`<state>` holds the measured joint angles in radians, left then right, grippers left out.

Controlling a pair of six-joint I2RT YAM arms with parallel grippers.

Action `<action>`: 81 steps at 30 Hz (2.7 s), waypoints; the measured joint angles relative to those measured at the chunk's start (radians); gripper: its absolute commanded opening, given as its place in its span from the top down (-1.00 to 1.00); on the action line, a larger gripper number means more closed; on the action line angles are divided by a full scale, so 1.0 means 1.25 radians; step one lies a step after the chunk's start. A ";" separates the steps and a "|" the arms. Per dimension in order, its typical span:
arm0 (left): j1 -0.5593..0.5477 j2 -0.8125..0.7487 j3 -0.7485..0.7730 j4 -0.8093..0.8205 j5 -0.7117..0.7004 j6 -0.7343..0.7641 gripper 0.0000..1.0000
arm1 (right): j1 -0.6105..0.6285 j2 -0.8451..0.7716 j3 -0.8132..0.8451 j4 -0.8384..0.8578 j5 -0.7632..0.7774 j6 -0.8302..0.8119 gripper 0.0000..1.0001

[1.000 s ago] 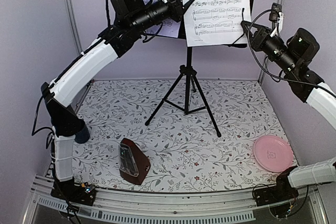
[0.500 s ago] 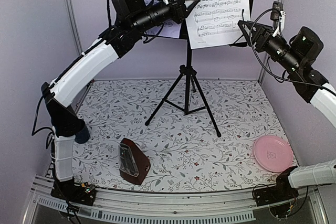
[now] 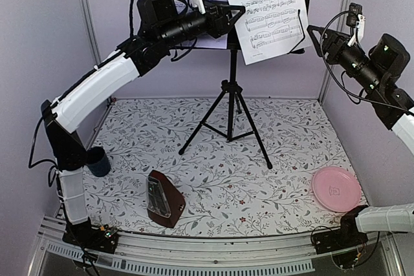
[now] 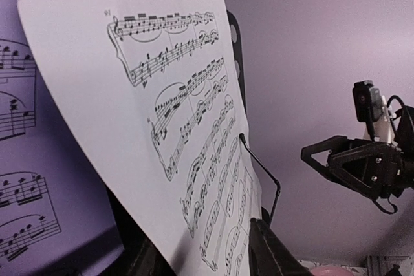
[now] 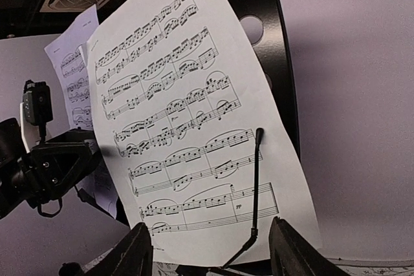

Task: Set up the instrument practice props

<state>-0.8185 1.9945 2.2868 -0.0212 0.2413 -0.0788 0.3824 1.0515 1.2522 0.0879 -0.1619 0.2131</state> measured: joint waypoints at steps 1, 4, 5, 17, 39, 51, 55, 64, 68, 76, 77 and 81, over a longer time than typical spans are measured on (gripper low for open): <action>0.000 -0.008 -0.009 0.001 -0.001 0.000 0.08 | -0.010 0.000 0.000 -0.005 0.004 -0.001 -0.24; 0.000 -0.033 -0.030 0.004 -0.005 -0.001 0.13 | -0.036 0.000 0.000 -0.018 0.012 -0.005 -0.25; 0.000 -0.040 -0.032 0.006 -0.005 -0.001 0.15 | -0.042 0.000 0.000 -0.020 0.012 -0.006 -0.24; 0.000 -0.051 -0.036 0.015 -0.006 -0.015 0.21 | -0.164 0.036 0.040 -0.032 -0.052 0.002 -0.14; 0.000 -0.050 -0.057 0.025 -0.005 -0.067 0.33 | -0.243 0.162 0.067 -0.046 -0.270 0.079 -0.04; 0.000 -0.050 -0.117 0.043 -0.002 -0.103 0.27 | -0.250 0.186 0.067 -0.014 -0.299 0.102 0.06; 0.000 -0.050 -0.149 0.052 0.000 -0.116 0.31 | -0.250 0.192 0.067 0.004 -0.319 0.118 0.28; -0.004 -0.050 -0.166 0.061 0.006 -0.140 0.72 | -0.251 0.194 0.066 0.034 -0.344 0.142 0.90; -0.005 -0.050 -0.161 0.060 0.005 -0.140 0.86 | -0.251 0.194 0.060 0.042 -0.350 0.147 1.00; -0.005 -0.041 -0.089 0.040 0.000 -0.134 1.00 | -0.251 0.193 0.036 0.050 -0.358 0.157 0.82; -0.005 -0.035 -0.075 0.041 0.000 -0.133 1.00 | -0.251 0.193 0.032 0.051 -0.360 0.157 0.52; -0.006 -0.015 -0.055 0.042 -0.003 -0.128 1.00 | -0.251 0.193 0.021 0.050 -0.361 0.164 0.07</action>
<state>-0.8257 1.9762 2.2181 0.0311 0.2371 -0.2386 0.0689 1.2930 1.2785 0.1501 -0.6128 0.4183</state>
